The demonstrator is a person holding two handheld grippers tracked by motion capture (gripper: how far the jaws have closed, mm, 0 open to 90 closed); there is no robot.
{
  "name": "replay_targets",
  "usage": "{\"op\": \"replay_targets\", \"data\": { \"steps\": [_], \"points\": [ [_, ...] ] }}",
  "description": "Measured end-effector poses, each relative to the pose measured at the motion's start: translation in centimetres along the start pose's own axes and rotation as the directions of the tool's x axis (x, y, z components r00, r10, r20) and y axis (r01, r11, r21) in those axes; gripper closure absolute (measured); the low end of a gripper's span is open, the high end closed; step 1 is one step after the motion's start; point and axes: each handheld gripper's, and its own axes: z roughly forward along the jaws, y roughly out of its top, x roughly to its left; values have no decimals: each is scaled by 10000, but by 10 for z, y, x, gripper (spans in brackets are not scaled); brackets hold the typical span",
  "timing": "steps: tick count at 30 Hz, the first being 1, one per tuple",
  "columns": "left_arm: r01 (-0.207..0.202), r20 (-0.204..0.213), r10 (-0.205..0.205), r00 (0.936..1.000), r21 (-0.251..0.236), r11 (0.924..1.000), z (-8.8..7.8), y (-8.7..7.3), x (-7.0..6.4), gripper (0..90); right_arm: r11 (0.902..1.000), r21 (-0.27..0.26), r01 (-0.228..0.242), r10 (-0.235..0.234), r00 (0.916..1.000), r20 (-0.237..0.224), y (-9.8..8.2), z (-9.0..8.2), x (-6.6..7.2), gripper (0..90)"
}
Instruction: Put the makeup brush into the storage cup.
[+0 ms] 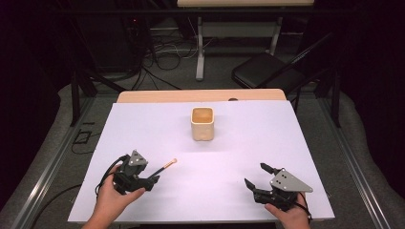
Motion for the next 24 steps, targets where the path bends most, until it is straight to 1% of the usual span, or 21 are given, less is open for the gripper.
{"op": "replay_targets", "data": {
  "steps": [4, 9, 10, 12, 20, 24],
  "points": [
    [-77, -16, 78, 10000, 305, 9995, 1, 3, 1, 355, 10000, 1, -24, 24, 10000, -19, 0, 0, 0, 247],
    [-30, 98, 23, 9999, 668, 9978, 3, 4, 3, 355, 10000, -7, -2, 2, 10000, -44, 0, 1, 0, 246],
    [-53, 85, 46, 10000, 854, 9963, 4, 4, 4, 355, 10000, 33, 9, -9, 10000, -50, 0, 1, 0, 247],
    [-52, 48, 48, 10000, 900, 9959, 5, 4, 4, 355, 10000, 36, -2, 2, 10000, -51, 0, 1, 0, 247],
    [-14, 242, -22, 9997, 1460, 9893, 8, 6, 6, 355, 10000, 75, 13, -12, 10000, -76, -1, 1, 1, 246],
    [-82, 197, 49, 9998, 1715, 9852, 8, 8, 6, 355, 10000, 85, 21, -20, 10000, -71, -1, 1, 1, 246]
  ]
}}
